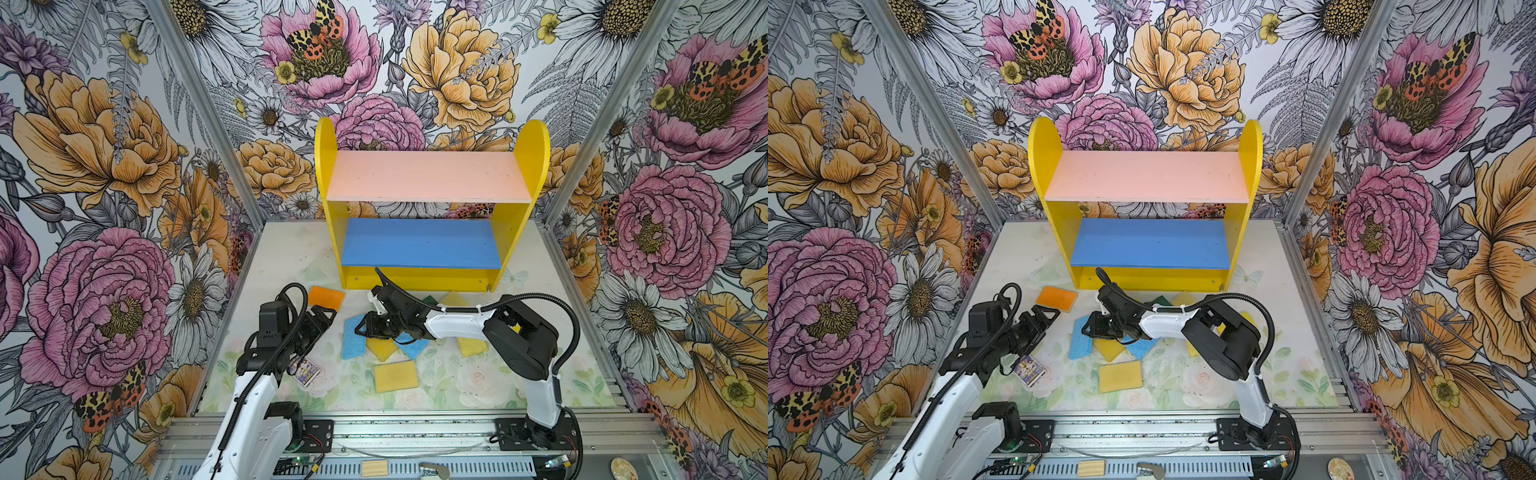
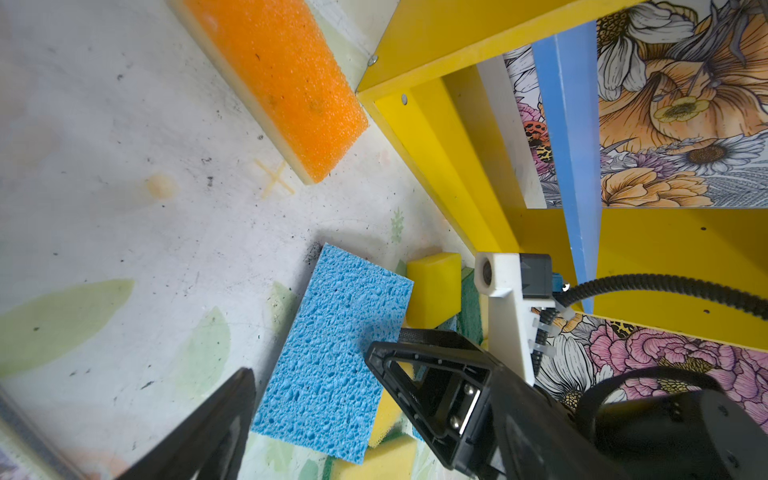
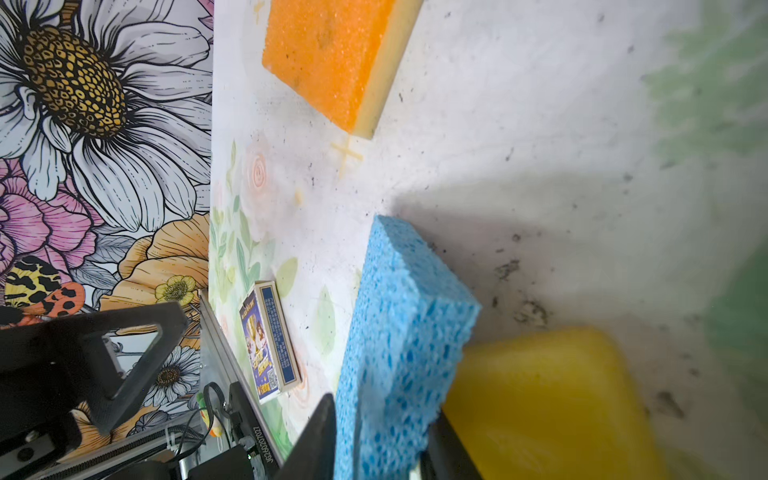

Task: Place and organize the cleaning sponges onto the shelf
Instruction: 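Close the right gripper on the blue cellulose sponge and lift it, then carry the blue sponge up toward the pink top shelf with the right gripper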

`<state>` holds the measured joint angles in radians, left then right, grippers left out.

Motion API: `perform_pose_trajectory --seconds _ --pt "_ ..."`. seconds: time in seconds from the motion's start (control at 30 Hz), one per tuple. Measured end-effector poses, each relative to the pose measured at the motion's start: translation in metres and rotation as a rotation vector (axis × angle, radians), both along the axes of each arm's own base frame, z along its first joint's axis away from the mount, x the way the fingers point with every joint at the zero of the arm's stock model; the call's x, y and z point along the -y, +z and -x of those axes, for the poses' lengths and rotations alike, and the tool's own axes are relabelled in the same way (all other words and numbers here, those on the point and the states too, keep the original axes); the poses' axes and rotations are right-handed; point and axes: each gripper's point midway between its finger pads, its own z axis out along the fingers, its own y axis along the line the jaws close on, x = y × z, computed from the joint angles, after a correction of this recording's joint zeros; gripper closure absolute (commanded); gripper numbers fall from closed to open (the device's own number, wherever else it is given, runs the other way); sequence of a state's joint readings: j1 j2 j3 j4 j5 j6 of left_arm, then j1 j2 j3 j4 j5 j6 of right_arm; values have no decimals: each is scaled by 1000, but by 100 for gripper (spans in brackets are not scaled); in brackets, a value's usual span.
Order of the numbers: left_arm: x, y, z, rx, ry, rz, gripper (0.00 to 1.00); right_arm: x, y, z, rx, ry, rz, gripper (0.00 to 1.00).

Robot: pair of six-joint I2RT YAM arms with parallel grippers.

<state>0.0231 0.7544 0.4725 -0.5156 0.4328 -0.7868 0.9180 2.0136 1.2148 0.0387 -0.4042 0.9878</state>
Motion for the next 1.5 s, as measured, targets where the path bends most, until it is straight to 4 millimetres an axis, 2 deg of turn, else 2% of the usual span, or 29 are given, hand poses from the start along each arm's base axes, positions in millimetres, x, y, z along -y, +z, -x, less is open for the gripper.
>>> perform_pose_trajectory --seconds 0.17,0.27,0.33,0.4,0.5,0.6,0.7,0.83,0.9,1.03,1.1,1.27,1.4,1.5 --pt "0 0 0 -1 -2 2 11 -1 2 0 5 8 -8 85" --pt "1 0 0 0 -7 6 10 -1 5 1 14 18 -15 87" --pt "4 2 0 5 -18 16 10 4 15 -1 30 24 -27 88" --pt "8 5 0 17 -38 34 9 11 32 3 45 51 -53 88" --pt "18 15 -1 54 -84 74 9 34 72 -3 70 79 -130 88" --pt "34 33 -3 115 -154 140 9 63 117 -18 106 81 -228 88" --pt "57 57 -4 190 -241 221 9 88 148 -25 133 89 -302 88" --pt "90 93 -3 303 -356 320 11 87 171 -3 121 181 -370 88" --pt "107 103 0 331 -413 352 13 85 175 7 108 218 -389 88" --pt "134 107 6 325 -501 385 23 81 177 20 84 263 -403 88" --pt "140 109 5 324 -518 392 36 79 178 23 80 276 -407 88" --pt "141 118 3 354 -521 401 63 79 178 25 79 281 -409 87" --pt "141 123 1 376 -515 405 86 80 179 25 83 273 -407 74" --pt "141 127 0 386 -507 416 87 82 183 23 94 252 -403 60"
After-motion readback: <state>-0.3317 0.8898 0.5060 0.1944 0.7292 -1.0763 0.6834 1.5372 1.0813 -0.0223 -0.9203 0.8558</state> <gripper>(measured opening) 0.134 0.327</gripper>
